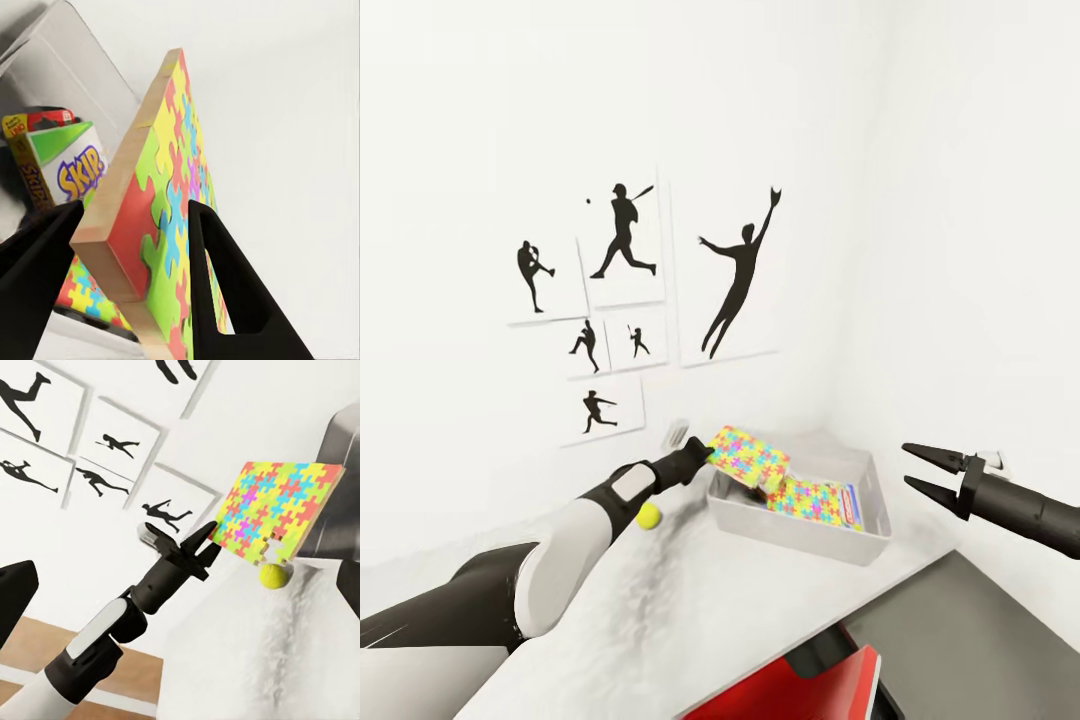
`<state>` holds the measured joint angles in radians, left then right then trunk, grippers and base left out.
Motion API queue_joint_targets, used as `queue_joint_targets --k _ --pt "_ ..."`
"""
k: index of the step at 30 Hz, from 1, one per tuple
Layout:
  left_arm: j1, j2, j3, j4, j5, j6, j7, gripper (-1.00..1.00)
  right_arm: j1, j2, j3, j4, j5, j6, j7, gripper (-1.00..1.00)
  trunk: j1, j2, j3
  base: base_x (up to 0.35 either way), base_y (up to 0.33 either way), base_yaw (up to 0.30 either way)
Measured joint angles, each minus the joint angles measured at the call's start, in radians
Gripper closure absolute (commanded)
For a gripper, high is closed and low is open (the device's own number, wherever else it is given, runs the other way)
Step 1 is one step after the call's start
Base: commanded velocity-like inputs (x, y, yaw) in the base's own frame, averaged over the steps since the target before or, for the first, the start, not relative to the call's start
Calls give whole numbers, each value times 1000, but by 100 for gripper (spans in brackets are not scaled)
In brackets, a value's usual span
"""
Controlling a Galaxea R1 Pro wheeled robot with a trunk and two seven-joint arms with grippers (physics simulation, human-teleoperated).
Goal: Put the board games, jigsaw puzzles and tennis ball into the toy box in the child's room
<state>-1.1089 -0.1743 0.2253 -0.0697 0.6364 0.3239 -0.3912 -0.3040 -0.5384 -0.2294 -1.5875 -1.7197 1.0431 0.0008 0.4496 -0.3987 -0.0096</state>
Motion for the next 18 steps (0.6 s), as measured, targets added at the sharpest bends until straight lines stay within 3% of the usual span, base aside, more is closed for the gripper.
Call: queue_joint_targets --k 5,18 --pt "0 0 -1 -41 -1 38 -63 100 0 0 0 0 0 0 -2 -100 0 0 -3 0 0 0" --pt "0 0 -2 -41 0 79 -77 100 0 2 0 0 0 0 -4 -100 0 0 -4 0 0 -93"
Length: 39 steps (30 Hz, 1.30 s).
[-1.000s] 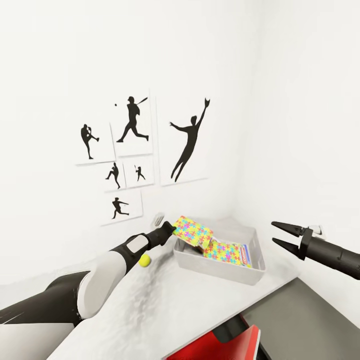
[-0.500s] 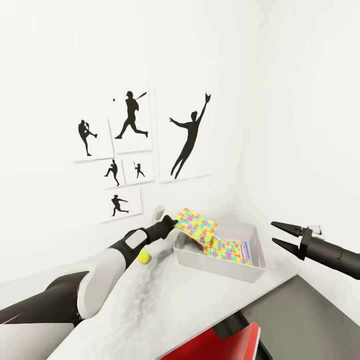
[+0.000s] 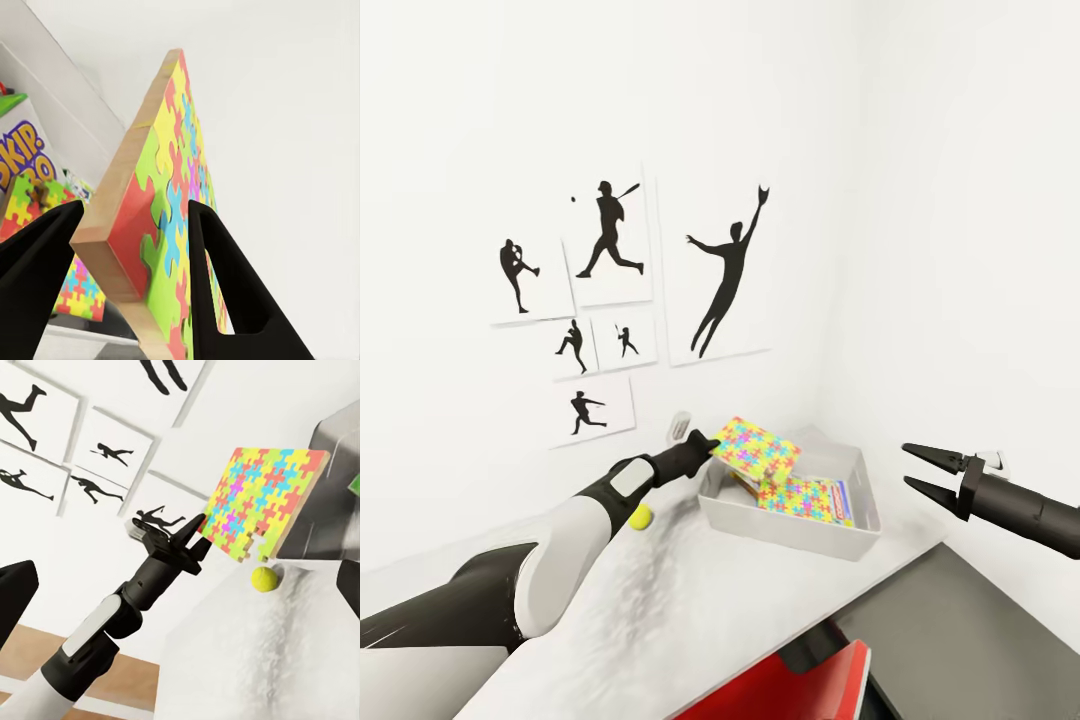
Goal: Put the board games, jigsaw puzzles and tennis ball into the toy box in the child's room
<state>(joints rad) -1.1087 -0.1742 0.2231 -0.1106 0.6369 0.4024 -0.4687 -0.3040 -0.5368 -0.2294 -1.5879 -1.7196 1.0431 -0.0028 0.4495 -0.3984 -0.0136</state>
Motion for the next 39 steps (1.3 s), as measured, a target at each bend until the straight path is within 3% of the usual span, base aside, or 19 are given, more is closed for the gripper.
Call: queue_joint_targets --k 10,22,39 --pt "0 0 0 4 1 49 2 100 0 0 0 -2 0 0 0 -100 0 0 0 0 0 -6" --pt "0 0 0 6 2 48 18 100 0 0 0 -3 0 -1 0 -100 0 0 -1 0 0 0" --pt "0 0 2 -21 2 45 5 100 0 2 1 -3 0 -2 -1 -100 0 1 -25 0 0 0"
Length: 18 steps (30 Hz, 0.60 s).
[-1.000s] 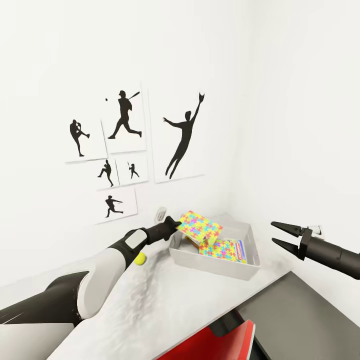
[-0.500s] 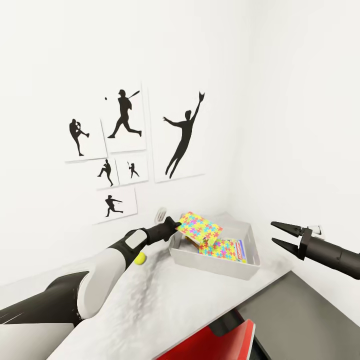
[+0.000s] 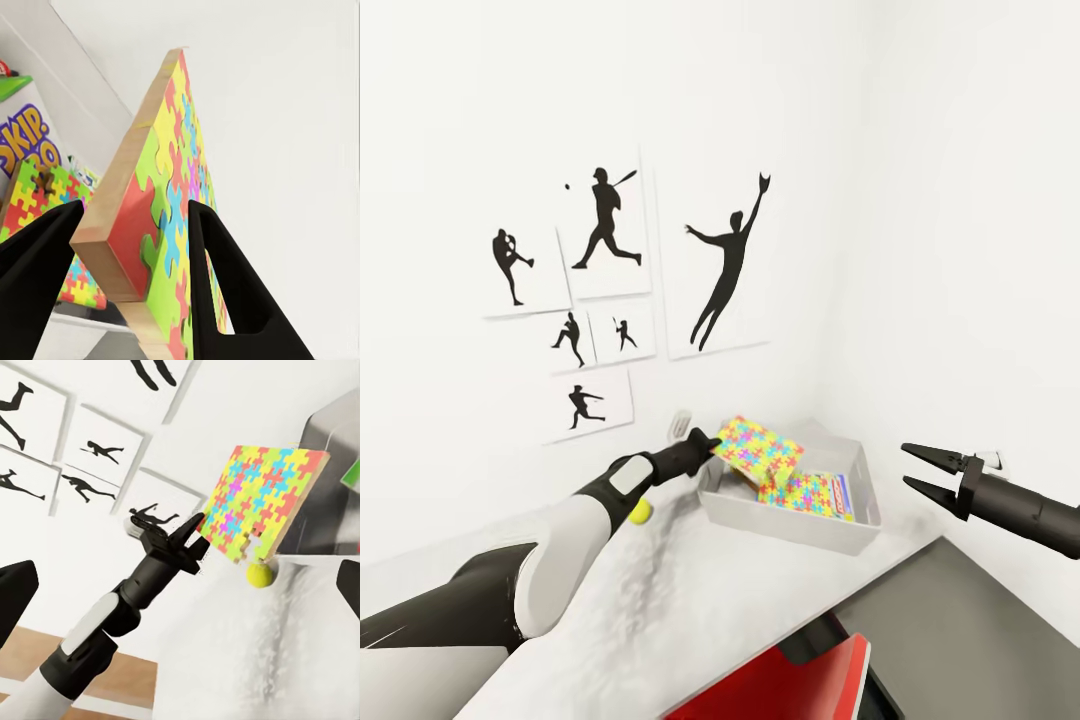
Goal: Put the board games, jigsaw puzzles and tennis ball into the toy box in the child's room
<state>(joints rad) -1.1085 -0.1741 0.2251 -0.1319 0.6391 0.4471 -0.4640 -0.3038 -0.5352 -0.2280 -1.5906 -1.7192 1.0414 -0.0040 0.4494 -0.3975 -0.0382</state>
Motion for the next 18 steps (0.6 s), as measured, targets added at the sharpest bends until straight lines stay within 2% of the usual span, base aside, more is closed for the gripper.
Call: queue_joint_targets --k 6,18 --pt "0 0 -1 -44 0 3 -27 100 0 0 0 0 1 0 -7 -100 0 0 -9 0 0 0" --pt "-1 0 -3 -55 1 7 -32 100 0 3 0 0 2 2 -22 -100 0 0 -27 0 0 0"
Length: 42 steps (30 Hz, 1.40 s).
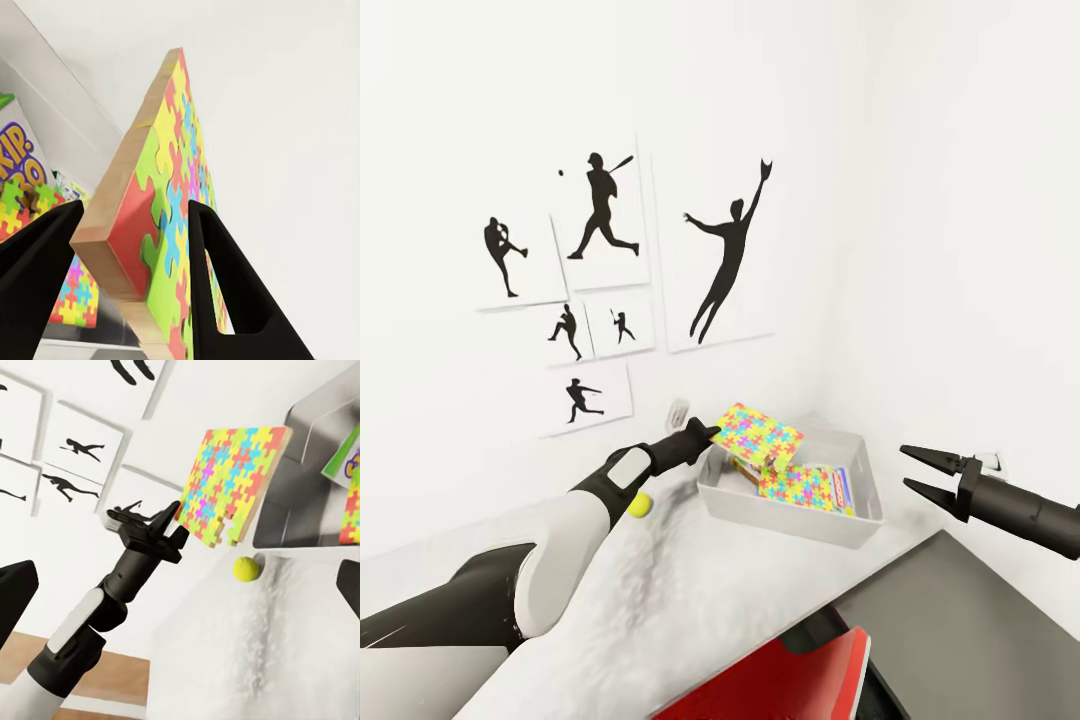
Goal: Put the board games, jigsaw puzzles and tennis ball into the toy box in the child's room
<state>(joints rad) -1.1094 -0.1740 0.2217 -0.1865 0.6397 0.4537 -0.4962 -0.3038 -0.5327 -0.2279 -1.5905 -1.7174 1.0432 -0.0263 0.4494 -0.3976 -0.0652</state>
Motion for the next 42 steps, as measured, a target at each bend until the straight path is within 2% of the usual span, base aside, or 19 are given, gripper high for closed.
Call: queue_joint_targets --k 3,10,12,16,19,22,24,25,26,29,32,37,42 --pt "0 0 0 0 0 0 2 100 0 2 1 0 0 0 0 -100 0 0 -4 0 0 0" --pt "0 0 0 0 0 15 11 100 0 4 31 0 1 -6 0 -100 0 0 -15 0 0 0" --pt "0 0 0 -5 0 16 31 100 0 4 33 0 1 -7 0 -100 0 0 -18 0 0 0" --pt "-1 0 0 -34 1 17 109 100 0 4 34 0 1 -7 0 -100 0 0 -24 0 0 0" --pt "-2 0 2 -63 3 22 129 100 0 4 34 0 1 -7 0 -100 0 0 -28 0 0 0" --pt "-3 0 2 -132 6 59 142 100 0 4 35 0 1 -8 -1 -100 0 0 -33 0 0 0" --pt "-4 0 1 -177 31 84 161 100 0 5 35 0 1 -8 -1 -100 0 0 -36 0 0 0" --pt "-4 0 0 -201 73 98 188 100 0 7 34 0 1 -9 -1 -100 0 0 -37 0 0 0" --pt "-4 0 -2 -214 96 108 211 100 0 10 34 0 1 -9 -1 -100 0 0 -39 0 0 0" --pt "-5 1 -10 -240 134 133 251 100 0 17 34 0 1 -9 -2 -100 0 0 -43 0 0 0" --pt "-5 1 -22 -250 146 145 262 100 0 20 34 0 2 -7 -14 -100 0 0 -48 0 0 0" --pt "-5 1 -92 -257 153 158 265 100 0 20 34 0 3 -6 -24 -100 0 0 -56 0 0 0" --pt "-5 1 -110 -258 154 162 265 100 0 21 34 1 3 -6 -25 -100 0 0 -63 0 0 0"
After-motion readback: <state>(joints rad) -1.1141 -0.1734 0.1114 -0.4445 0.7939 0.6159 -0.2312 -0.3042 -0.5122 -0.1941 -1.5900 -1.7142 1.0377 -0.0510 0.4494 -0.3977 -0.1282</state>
